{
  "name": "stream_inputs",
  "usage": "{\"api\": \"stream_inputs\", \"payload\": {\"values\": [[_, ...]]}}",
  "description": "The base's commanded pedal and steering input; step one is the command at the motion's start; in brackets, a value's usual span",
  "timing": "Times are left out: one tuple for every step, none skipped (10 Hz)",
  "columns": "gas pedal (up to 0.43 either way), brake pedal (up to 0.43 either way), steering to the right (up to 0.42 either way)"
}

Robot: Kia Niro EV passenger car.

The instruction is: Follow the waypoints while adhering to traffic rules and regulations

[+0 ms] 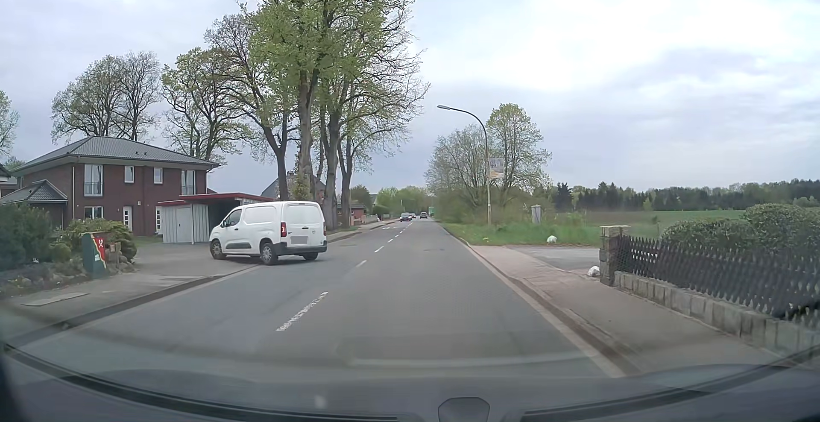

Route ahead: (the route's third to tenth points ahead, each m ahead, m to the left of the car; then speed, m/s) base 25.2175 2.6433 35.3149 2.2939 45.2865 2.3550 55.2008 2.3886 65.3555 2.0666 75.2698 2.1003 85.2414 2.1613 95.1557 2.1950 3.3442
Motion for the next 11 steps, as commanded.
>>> {"api": "stream_inputs", "payload": {"values": [[0.000,0.000,-0.003],[0.000,0.000,-0.003],[0.000,0.000,-0.003],[0.000,0.000,-0.003],[0.000,0.000,-0.003],[0.000,0.000,-0.003],[0.000,0.000,-0.003],[0.000,0.000,-0.003],[0.000,0.000,-0.003],[0.000,0.000,-0.003],[0.000,0.000,-0.003]]}}
